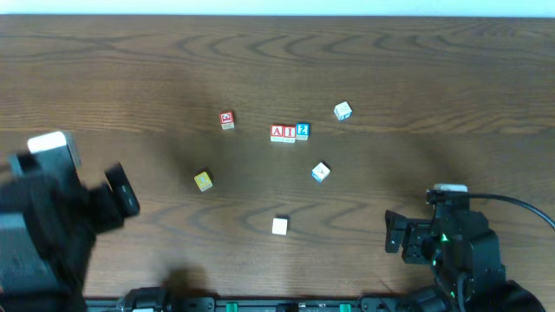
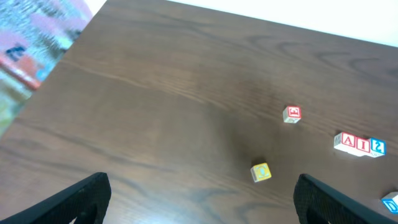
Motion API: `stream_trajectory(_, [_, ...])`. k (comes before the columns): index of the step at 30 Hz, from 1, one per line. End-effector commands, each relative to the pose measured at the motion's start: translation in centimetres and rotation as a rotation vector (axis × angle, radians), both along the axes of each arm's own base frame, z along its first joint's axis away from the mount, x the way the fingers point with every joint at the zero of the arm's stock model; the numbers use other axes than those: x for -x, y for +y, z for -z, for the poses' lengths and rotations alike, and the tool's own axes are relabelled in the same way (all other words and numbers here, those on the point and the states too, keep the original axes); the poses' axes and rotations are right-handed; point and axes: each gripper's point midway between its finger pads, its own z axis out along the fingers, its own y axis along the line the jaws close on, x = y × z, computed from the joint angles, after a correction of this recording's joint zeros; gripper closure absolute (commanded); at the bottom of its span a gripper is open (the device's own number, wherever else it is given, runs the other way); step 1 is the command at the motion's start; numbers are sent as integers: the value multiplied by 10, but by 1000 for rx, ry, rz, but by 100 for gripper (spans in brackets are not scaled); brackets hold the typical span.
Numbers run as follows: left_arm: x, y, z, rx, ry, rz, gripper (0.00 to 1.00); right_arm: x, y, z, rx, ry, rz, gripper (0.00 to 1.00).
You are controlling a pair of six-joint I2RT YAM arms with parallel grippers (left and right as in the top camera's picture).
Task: Spell out Ai2
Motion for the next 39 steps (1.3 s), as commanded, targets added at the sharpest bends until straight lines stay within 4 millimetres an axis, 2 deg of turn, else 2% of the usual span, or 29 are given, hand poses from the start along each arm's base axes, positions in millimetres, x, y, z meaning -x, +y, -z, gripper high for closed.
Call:
stream_trajectory(1, [16, -11, 35, 6, -36, 73, 5, 0, -3, -1, 12, -4, 5, 1])
stream_trajectory(5, [17, -13, 80, 1, -131, 81, 5, 0, -3, -1, 12, -4, 5, 1])
stream_trajectory(10, [1, -10, 137, -8, -200, 72, 5, 0, -3, -1, 12, -4, 4, 1])
stream_trajectory(15, [-13, -6, 167, -15, -255, 61, 5, 0, -3, -1, 12, -4, 5, 1])
stream_trajectory(39, [-13, -6, 167, -15, -255, 61, 5, 0, -3, -1, 12, -4, 4, 1])
